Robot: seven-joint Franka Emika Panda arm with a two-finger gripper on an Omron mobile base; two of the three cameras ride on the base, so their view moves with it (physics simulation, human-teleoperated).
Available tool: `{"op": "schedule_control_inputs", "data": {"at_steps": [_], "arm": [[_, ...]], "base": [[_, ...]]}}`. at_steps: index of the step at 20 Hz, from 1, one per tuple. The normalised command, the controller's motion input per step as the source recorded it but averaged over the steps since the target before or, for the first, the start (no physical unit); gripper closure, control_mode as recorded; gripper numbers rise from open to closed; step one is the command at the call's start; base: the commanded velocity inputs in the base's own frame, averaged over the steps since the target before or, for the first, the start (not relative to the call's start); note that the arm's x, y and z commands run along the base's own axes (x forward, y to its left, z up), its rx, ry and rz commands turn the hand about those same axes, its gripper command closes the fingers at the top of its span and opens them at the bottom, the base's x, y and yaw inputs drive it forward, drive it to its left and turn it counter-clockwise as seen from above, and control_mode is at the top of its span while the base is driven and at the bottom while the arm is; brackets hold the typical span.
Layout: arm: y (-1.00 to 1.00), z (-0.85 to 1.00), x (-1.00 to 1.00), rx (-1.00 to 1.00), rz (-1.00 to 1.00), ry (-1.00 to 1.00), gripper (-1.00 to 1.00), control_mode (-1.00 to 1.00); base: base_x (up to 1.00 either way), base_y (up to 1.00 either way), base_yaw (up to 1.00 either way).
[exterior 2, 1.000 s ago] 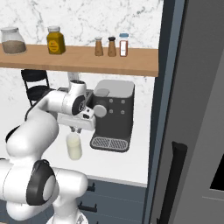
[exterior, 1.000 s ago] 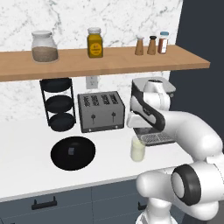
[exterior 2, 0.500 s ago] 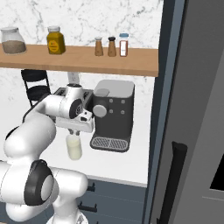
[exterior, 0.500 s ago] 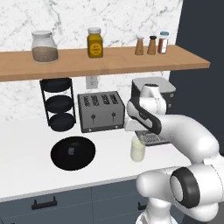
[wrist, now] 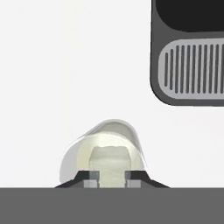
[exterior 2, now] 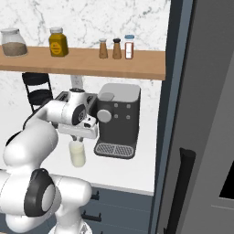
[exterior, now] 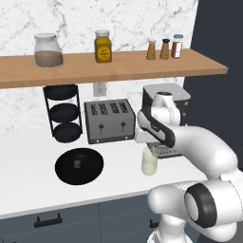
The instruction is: Grab a lemon wedge from the fridge and one ice cube from the ice bowl, and put them in the glass of lemonade.
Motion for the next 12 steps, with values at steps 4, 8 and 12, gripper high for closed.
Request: {"op": "schedule_control_inputs", "data": {"at_steps": [4,8,12], "arm": [[0.00,-0.01,-0.20,0.00,0.00,-0.12,1.00,-1.00],[0.00,0.00,-0.25,0.00,0.00,-0.18,1.00,-1.00],[0.00,0.00,-0.01,0.00,0.00,-0.12,1.00,-1.00]], "base": [[0.00,0.00,0.00],[0.00,0.00,0.00],[0.00,0.00,0.00]]}}
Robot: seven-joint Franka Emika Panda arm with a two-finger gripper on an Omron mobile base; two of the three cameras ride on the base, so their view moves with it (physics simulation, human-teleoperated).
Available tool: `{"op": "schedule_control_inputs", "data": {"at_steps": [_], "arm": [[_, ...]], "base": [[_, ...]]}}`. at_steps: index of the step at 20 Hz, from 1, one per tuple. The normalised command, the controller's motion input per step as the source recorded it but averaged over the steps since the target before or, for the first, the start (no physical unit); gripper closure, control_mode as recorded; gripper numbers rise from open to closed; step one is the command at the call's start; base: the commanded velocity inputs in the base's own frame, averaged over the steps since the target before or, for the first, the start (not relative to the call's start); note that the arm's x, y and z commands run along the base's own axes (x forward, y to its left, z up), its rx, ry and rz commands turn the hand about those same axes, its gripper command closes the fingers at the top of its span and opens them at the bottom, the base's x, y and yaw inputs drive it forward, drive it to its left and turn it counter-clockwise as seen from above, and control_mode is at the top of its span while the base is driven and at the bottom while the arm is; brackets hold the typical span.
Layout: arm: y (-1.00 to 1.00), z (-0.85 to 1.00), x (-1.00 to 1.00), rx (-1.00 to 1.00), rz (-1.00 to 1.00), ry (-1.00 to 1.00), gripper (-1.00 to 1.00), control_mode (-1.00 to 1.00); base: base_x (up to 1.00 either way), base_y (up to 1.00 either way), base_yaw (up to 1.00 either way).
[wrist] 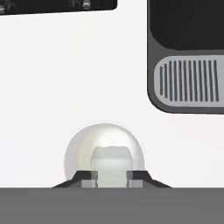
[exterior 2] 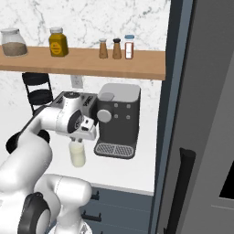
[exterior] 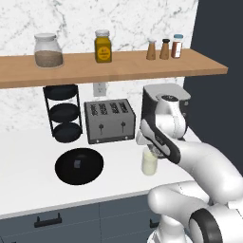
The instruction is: Grab a lemon wedge from the fridge and one ice cube from the ice bowl, and put them in the glass of lemonade.
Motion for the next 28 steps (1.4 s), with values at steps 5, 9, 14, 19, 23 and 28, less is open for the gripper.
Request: {"op": "schedule_control_inputs", "data": {"at_steps": [5,9,14,19,23,28], "arm": [[0.00,0.01,0.02,-0.01,0.00,-0.02,1.00,-1.00],[0.00,0.00,0.00,0.00,0.00,-0.01,1.00,-1.00],[0.06,0.00,0.08,0.00,0.00,0.00,1.00,-1.00],[0.11,0.00,0.03,0.00,0.00,0.00,1.00,-1.00],[0.00,0.00,0.00,0.00,0.00,0.00,1.00,-1.00],[-0.01,0.00,0.00,0.00,0.00,0.00,-1.00,-1.00]], "base": [[0.00,0.00,0.00],[0.00,0.00,0.00],[0.00,0.00,0.00],[0.00,0.00,0.00],[0.00,0.00,0.00],[0.00,0.00,0.00]]}}
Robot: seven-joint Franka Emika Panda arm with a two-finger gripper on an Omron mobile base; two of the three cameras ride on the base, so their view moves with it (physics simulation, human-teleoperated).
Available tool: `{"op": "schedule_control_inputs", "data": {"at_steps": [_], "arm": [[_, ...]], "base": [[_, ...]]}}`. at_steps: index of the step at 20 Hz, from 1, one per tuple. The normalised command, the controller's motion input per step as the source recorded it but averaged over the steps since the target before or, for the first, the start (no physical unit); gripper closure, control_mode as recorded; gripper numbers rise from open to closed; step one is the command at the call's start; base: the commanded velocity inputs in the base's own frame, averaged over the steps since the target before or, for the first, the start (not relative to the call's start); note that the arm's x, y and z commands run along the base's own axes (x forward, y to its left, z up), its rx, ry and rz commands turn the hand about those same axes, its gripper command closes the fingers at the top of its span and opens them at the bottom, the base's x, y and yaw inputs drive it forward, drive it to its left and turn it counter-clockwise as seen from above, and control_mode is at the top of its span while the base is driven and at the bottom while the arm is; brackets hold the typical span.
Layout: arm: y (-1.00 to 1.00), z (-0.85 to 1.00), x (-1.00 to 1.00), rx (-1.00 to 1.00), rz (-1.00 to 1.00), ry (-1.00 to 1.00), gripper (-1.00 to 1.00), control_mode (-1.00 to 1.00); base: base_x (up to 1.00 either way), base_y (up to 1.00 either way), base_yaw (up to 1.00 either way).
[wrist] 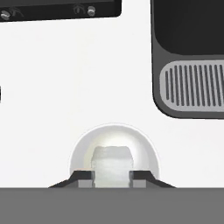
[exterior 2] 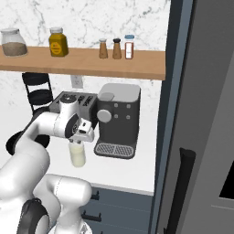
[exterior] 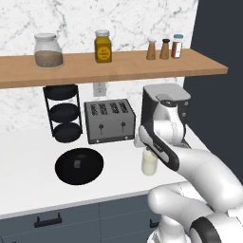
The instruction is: Grab a lemon wedge from the fridge and one ice cube from the ice bowl, and put them in the glass of lemonade.
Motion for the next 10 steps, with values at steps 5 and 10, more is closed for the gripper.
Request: {"op": "schedule_control_inputs", "data": {"at_steps": [5,10], "arm": [[0.00,0.00,0.00,0.00,0.00,0.00,-1.00,-1.00],[0.00,0.00,0.00,0.00,0.00,0.00,-1.00,-1.00]], "base": [[0.00,0.00,0.00],[0.00,0.00,0.00]]}}
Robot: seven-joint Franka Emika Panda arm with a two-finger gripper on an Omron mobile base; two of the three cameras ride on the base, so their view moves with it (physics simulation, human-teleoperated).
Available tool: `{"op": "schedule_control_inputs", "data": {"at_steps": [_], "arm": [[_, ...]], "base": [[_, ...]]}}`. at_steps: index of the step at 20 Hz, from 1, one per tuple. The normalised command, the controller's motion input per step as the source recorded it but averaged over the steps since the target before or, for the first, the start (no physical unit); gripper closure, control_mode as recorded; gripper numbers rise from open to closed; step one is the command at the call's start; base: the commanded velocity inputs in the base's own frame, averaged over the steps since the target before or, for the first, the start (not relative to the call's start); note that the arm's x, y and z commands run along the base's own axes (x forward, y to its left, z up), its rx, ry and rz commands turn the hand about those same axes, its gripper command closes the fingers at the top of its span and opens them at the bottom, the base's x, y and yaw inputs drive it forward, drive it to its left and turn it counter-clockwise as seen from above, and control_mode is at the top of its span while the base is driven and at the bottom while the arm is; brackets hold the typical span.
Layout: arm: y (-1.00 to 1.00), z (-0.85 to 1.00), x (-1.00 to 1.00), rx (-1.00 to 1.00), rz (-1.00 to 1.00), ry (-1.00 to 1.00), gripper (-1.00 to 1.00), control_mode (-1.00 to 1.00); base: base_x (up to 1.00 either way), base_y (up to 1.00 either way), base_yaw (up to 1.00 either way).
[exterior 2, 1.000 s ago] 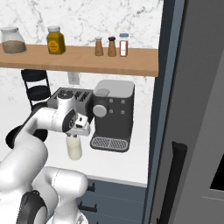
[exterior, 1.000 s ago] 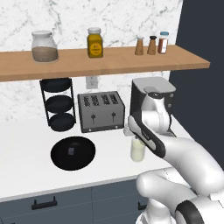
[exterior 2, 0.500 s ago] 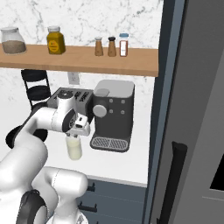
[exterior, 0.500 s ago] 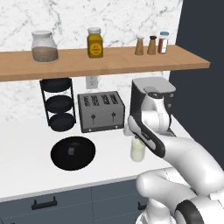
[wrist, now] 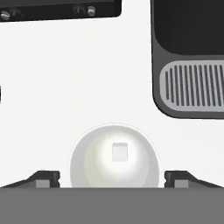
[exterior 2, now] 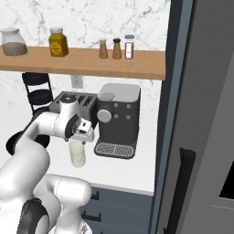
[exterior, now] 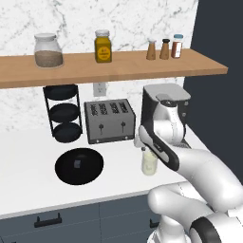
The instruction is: Grab a lemon wedge from the fridge and one ice cube from the ice bowl, and put them in the glass of lemonade.
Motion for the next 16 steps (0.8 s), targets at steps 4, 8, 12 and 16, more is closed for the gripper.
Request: {"op": "schedule_control_inputs", "data": {"at_steps": [4,8,12,16], "arm": [[0.00,0.07,-0.26,0.00,0.00,-0.09,-1.00,-1.00],[0.00,0.08,-0.34,0.00,0.00,-0.12,-1.00,-1.00],[0.00,0.00,-0.37,0.00,0.00,-0.13,-1.00,-1.00],[0.00,0.04,-0.41,0.00,0.00,-0.16,-1.00,-1.00]], "base": [[0.00,0.00,0.00],[0.00,0.00,0.00],[0.00,0.00,0.00],[0.00,0.00,0.00]]}}
